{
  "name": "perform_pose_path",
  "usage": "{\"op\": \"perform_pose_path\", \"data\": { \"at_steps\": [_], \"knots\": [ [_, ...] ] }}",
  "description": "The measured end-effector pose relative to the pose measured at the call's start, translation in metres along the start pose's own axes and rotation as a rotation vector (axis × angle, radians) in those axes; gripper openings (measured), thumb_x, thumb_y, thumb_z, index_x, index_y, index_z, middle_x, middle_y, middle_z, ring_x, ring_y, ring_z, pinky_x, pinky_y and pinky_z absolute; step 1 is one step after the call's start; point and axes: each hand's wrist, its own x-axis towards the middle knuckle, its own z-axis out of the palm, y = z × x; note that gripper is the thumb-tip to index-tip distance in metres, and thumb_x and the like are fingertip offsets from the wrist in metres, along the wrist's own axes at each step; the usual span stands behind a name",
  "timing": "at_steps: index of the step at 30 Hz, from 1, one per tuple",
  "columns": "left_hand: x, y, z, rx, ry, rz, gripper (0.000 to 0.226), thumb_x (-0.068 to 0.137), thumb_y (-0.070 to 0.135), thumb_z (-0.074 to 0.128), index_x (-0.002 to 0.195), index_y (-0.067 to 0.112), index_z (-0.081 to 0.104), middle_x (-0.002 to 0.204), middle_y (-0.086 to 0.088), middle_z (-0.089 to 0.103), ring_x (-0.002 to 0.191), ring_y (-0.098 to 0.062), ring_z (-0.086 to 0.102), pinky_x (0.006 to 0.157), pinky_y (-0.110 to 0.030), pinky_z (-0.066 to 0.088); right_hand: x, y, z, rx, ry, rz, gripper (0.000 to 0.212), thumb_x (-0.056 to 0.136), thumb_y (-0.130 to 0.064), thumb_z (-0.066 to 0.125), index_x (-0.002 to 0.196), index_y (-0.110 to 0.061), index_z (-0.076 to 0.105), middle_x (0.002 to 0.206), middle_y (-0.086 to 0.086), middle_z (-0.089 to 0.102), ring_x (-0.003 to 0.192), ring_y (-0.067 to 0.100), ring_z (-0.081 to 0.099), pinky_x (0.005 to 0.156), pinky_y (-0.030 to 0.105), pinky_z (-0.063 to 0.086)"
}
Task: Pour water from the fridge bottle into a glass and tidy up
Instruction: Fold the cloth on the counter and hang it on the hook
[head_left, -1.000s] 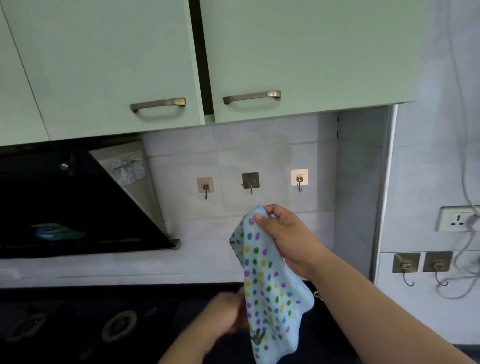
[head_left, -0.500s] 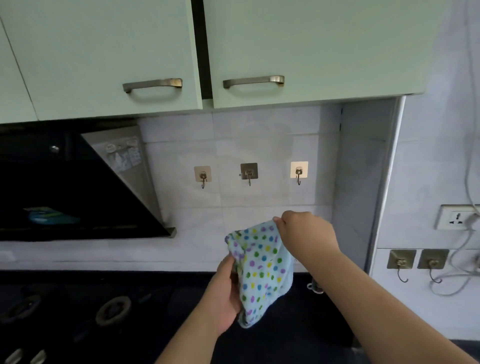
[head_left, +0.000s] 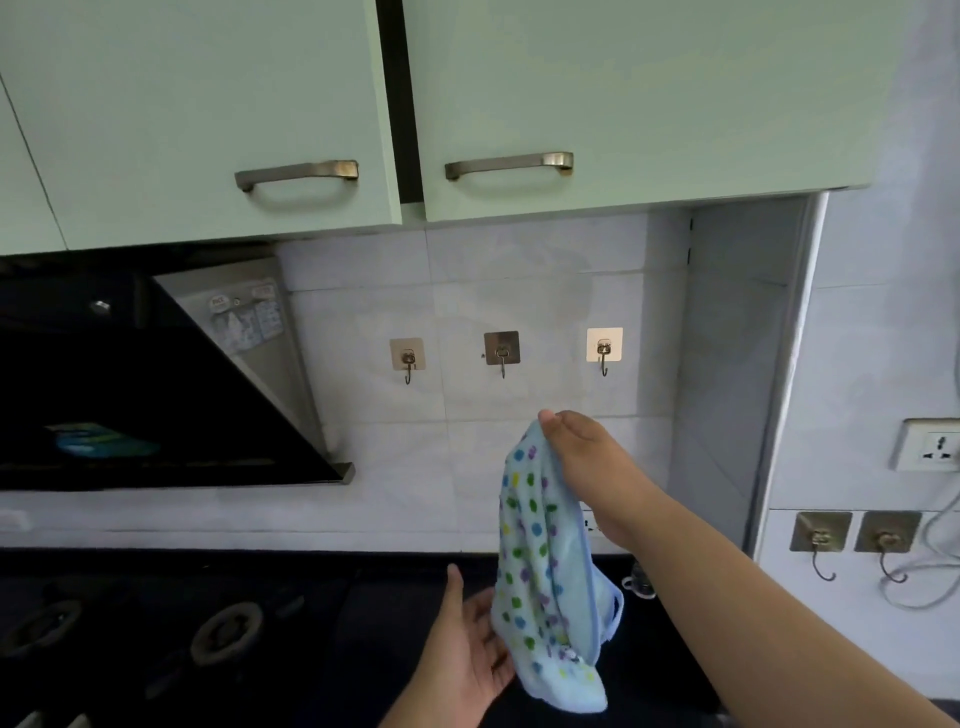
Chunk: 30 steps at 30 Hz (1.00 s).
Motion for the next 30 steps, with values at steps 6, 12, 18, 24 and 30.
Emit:
{"op": "perform_pose_path", "data": {
  "at_steps": [6, 12, 18, 24, 30],
  "knots": [
    [0.005, 0.036, -0.009, 0.245, 0.073, 0.377, 0.028, 0.096, 0.018, 0.073, 0.123, 0.014, 0.068, 0.117, -0.010, 0.078, 0.104, -0.023, 0.075, 0.084, -0.038, 0.058, 0.010, 0.007, -0.001, 0.291, -0.123, 0.023, 0.014, 0.098, -0.018, 0.069, 0.110, -0.010, 0.067, 0.101, 0.013, 0.071, 0.085, 0.024, 0.073, 0.074, 0.034, 0.061],
    [0.009, 0.110, -0.042, 0.462, 0.369, 0.700, 0.013, 0.107, 0.024, 0.056, 0.110, 0.030, 0.067, 0.102, -0.007, 0.074, 0.091, -0.021, 0.073, 0.078, -0.036, 0.060, 0.035, 0.020, 0.007, 0.306, -0.013, 0.000, 0.014, 0.099, -0.020, 0.068, 0.111, -0.019, 0.075, 0.104, 0.006, 0.079, 0.092, 0.026, 0.078, 0.076, 0.037, 0.063],
    [0.033, 0.197, -0.067, 0.910, 0.339, 0.776, 0.026, 0.111, 0.033, 0.043, 0.099, 0.030, 0.066, 0.101, 0.003, 0.072, 0.099, -0.016, 0.069, 0.078, -0.032, 0.054, 0.075, 0.031, 0.029, 0.277, 0.011, 0.020, 0.015, 0.099, -0.014, 0.066, 0.108, -0.011, 0.078, 0.103, 0.010, 0.080, 0.097, 0.028, 0.077, 0.089, 0.042, 0.061],
    [0.069, 0.260, -0.075, 0.914, 0.103, 0.588, 0.035, 0.087, 0.039, 0.083, 0.114, 0.032, 0.060, 0.112, -0.003, 0.071, 0.101, -0.018, 0.073, 0.085, -0.031, 0.060, 0.132, 0.045, 0.049, 0.004, 0.258, -0.028, 0.005, 0.093, -0.026, 0.075, 0.094, -0.027, 0.080, 0.093, -0.004, 0.078, 0.091, 0.018, 0.074, 0.083, 0.036, 0.060],
    [0.107, 0.300, -0.069, 0.794, 0.033, 0.711, 0.021, 0.095, 0.019, 0.075, 0.110, 0.031, 0.069, 0.112, -0.003, 0.074, 0.097, -0.018, 0.073, 0.076, -0.028, 0.060, 0.180, 0.053, 0.080, -0.078, 0.438, -0.067, 0.004, 0.097, -0.027, 0.067, 0.094, -0.027, 0.070, 0.098, -0.005, 0.072, 0.092, 0.019, 0.069, 0.081, 0.038, 0.055]
  ]
}}
